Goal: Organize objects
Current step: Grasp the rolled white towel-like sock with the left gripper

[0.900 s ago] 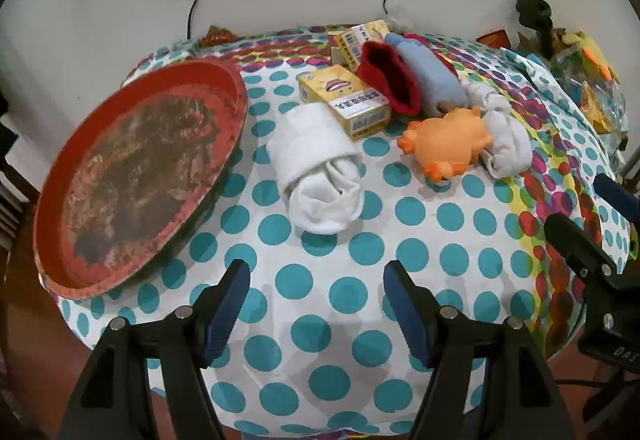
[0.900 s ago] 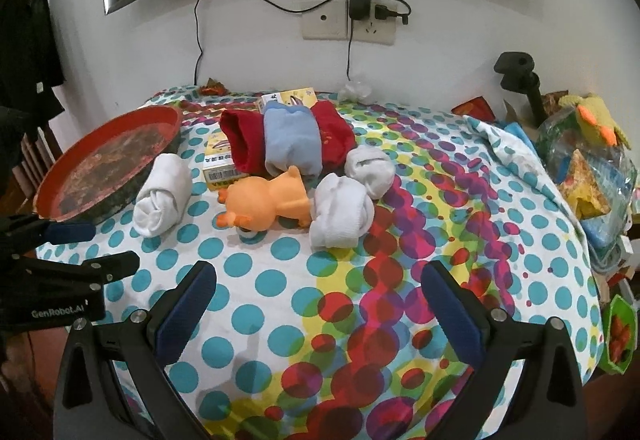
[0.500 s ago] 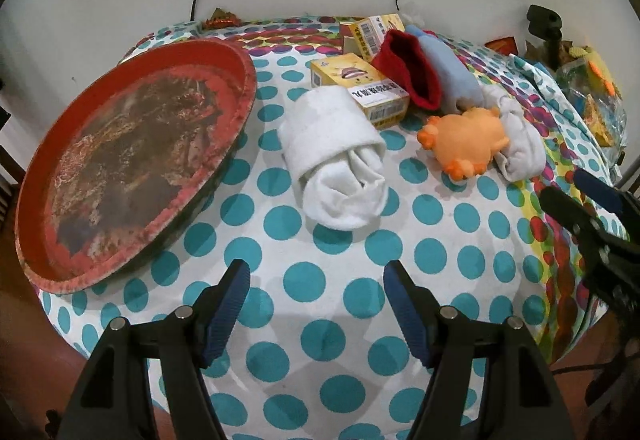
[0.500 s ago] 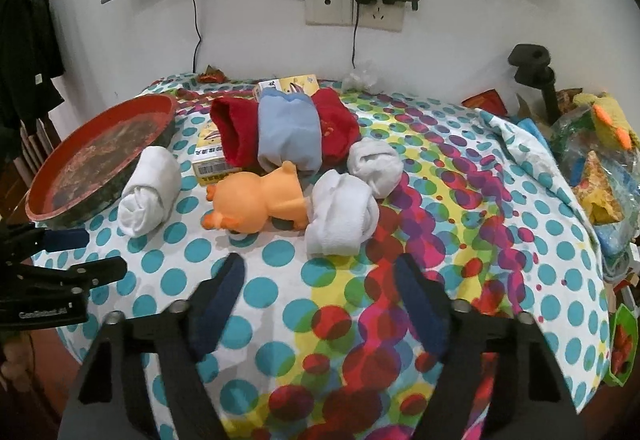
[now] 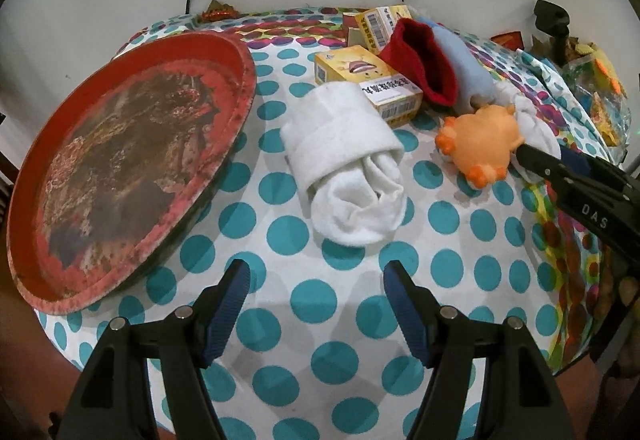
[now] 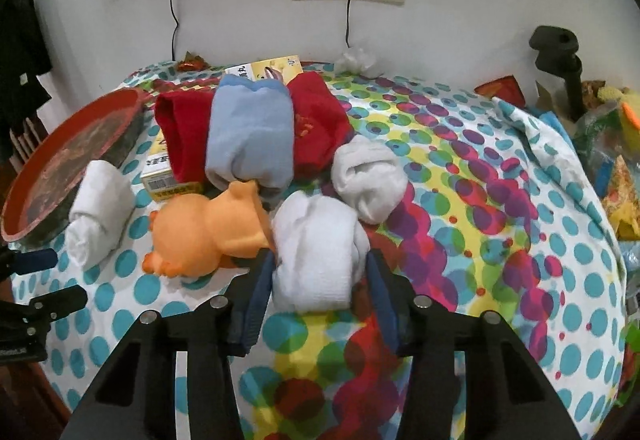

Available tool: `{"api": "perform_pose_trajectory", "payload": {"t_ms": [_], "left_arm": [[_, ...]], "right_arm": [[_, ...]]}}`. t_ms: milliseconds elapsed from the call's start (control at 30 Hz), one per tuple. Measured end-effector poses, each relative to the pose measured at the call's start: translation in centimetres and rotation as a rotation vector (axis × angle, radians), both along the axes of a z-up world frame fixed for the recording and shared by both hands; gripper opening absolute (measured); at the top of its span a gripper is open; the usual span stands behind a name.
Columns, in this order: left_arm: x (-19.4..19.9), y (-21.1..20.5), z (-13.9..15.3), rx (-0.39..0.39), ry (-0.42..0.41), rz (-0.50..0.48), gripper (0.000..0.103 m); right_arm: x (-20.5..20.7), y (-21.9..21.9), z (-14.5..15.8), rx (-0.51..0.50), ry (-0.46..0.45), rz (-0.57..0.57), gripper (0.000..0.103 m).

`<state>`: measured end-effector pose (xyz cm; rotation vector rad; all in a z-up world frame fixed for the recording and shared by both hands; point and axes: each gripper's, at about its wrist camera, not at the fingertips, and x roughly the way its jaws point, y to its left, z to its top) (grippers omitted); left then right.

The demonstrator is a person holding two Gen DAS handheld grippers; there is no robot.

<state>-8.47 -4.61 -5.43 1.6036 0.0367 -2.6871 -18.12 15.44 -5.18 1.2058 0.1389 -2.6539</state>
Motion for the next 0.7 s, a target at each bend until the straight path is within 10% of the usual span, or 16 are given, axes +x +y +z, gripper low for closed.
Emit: {"api": "perform_pose_trajectory", "payload": {"t_ms": [700], "left_arm": [[-4.7, 1.6, 0.6, -0.018, -0.006, 0.042, 0.071]], "right_arm": [[-3.2, 1.1, -0.6, 0.02, 0.007, 0.011, 0.041]]}}
